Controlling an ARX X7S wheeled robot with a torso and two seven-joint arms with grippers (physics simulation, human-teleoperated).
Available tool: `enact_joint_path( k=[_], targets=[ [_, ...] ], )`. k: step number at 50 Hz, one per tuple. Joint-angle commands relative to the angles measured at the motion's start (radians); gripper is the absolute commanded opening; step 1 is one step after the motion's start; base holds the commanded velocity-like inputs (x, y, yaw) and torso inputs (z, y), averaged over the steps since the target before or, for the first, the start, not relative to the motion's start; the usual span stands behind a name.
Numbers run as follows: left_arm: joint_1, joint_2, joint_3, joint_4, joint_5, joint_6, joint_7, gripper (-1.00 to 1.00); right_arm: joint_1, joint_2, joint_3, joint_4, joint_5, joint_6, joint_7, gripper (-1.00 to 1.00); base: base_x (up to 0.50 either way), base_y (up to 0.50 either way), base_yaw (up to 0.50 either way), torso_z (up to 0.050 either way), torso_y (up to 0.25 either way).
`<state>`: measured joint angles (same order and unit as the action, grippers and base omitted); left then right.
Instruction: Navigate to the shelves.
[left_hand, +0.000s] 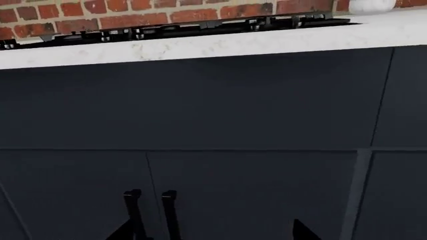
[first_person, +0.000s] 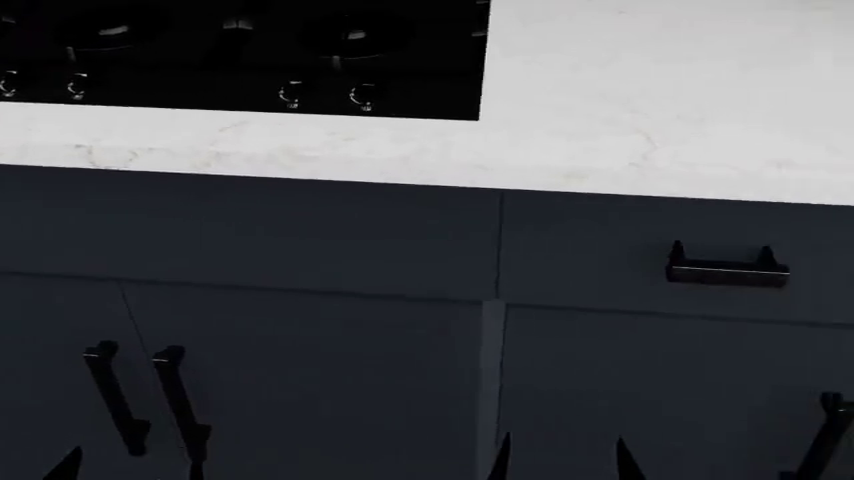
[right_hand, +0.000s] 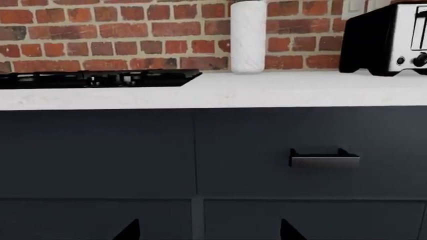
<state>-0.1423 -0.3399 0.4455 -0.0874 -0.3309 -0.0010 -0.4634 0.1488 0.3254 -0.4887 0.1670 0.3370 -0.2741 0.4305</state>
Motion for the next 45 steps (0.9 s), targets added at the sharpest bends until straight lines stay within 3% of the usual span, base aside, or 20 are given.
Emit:
enact_joint_path(
  k=[1, 45],
  targets=[
    [0.000, 0.014, -0.017, -0.016, 0.012, 0.044, 0.033, 1.00, -0.003, -0.016, 0.022, -0.010, -0.014, 0.012, -0.019, 1.00, -0.50, 0.02, 0.00, 0.000, 0.000],
    [-0.006, 0.010, -0.009, -0.024, 0.007, 0.049, 0.030, 1.00, 0.005, -0.017, 0.009, 0.006, -0.025, 0.004, -0.010, 1.00, -0.50, 0.02, 0.00, 0.000, 0.000]
  ],
)
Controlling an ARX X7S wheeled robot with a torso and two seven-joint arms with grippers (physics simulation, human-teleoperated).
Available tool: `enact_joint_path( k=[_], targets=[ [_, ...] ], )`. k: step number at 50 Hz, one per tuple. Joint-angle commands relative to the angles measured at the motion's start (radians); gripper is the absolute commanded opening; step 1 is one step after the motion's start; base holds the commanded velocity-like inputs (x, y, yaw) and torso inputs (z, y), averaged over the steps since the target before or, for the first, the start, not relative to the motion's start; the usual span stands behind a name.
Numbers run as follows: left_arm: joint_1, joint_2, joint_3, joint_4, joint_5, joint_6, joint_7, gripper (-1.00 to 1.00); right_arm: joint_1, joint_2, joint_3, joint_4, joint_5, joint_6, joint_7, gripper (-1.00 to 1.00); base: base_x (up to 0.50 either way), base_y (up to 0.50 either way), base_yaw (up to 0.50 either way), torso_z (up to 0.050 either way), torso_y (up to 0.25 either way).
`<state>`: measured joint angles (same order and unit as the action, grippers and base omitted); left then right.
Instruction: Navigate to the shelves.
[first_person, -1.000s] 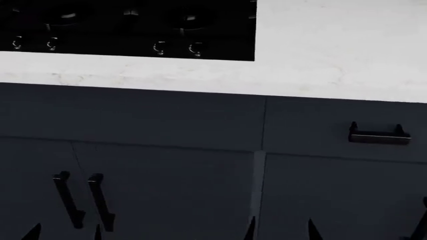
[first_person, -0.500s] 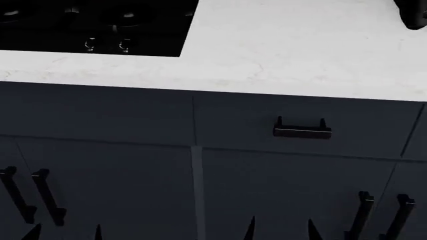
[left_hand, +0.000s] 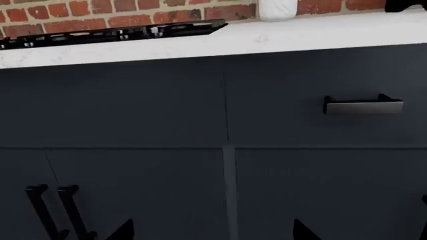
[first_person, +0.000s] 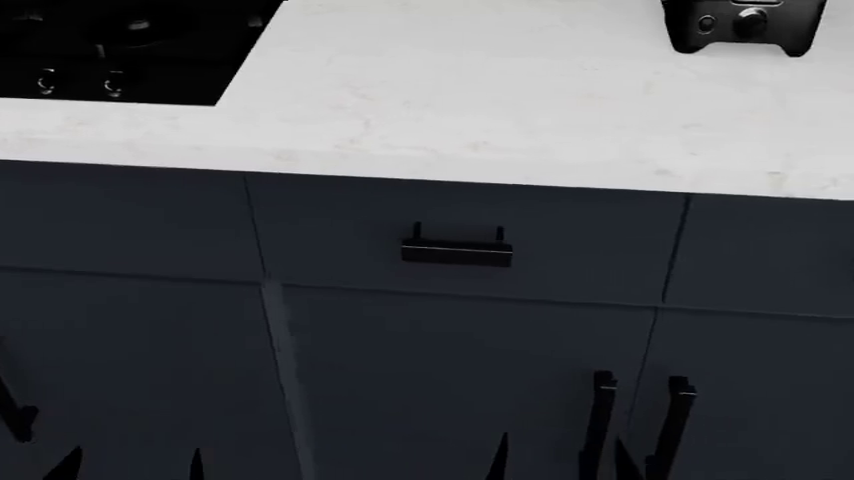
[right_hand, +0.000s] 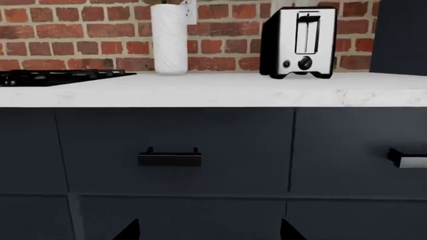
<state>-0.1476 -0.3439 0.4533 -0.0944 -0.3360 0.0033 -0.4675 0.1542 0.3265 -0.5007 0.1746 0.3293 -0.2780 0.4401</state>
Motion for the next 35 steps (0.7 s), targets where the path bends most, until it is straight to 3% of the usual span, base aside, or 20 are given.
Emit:
enact_joint_path(
  k=[1, 35],
  targets=[
    [-0.001, 0.014, -0.017, -0.018, 0.012, 0.046, 0.035, 1.00, 0.000, -0.018, 0.021, -0.003, -0.016, 0.009, -0.020, 1.00, -0.50, 0.02, 0.00, 0.000, 0.000],
    [-0.004, 0.013, -0.012, -0.024, 0.009, 0.052, 0.031, 1.00, 0.005, -0.017, 0.020, 0.005, -0.010, 0.008, -0.013, 1.00, -0.50, 0.02, 0.00, 0.000, 0.000]
  ],
)
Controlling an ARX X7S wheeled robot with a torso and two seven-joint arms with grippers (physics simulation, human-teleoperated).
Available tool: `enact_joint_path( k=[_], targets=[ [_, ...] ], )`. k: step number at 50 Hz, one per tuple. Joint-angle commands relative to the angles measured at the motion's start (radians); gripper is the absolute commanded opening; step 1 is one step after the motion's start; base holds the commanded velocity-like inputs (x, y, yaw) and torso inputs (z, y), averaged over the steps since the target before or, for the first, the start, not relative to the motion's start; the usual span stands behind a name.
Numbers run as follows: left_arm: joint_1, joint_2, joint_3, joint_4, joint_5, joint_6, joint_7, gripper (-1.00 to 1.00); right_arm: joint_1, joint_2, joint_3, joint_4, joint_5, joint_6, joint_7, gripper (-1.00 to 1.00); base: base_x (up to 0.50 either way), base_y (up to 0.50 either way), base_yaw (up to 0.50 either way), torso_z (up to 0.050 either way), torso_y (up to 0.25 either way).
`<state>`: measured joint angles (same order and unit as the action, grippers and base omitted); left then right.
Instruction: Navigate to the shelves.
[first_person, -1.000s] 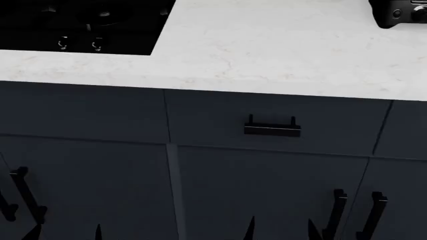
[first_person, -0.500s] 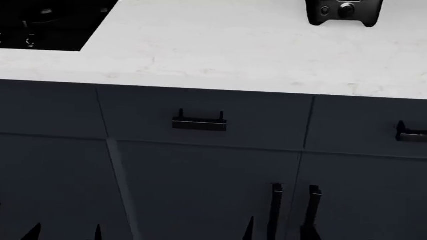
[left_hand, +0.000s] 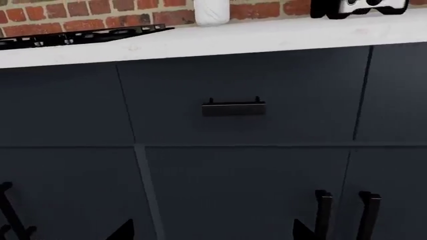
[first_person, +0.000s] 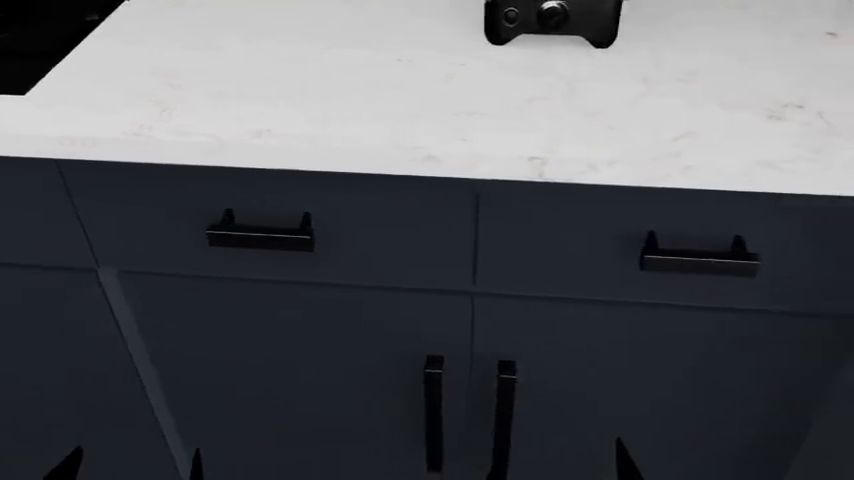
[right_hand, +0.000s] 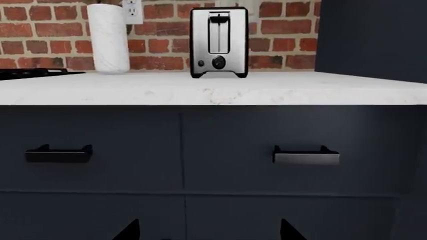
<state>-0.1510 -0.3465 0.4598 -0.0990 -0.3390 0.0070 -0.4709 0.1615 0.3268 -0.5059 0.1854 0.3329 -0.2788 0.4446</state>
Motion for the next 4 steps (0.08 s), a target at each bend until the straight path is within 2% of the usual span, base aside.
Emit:
enact_joint_path(
  k=[1, 4],
  targets=[
    [0.000, 0.015, -0.018, -0.018, 0.011, 0.048, 0.033, 1.00, -0.003, -0.017, 0.025, -0.007, -0.013, 0.009, -0.017, 1.00, -0.50, 0.02, 0.00, 0.000, 0.000],
    [0.002, 0.013, -0.017, -0.011, 0.010, 0.043, 0.031, 1.00, -0.007, -0.014, 0.023, -0.018, -0.014, 0.015, -0.013, 1.00, -0.50, 0.02, 0.00, 0.000, 0.000]
  ],
)
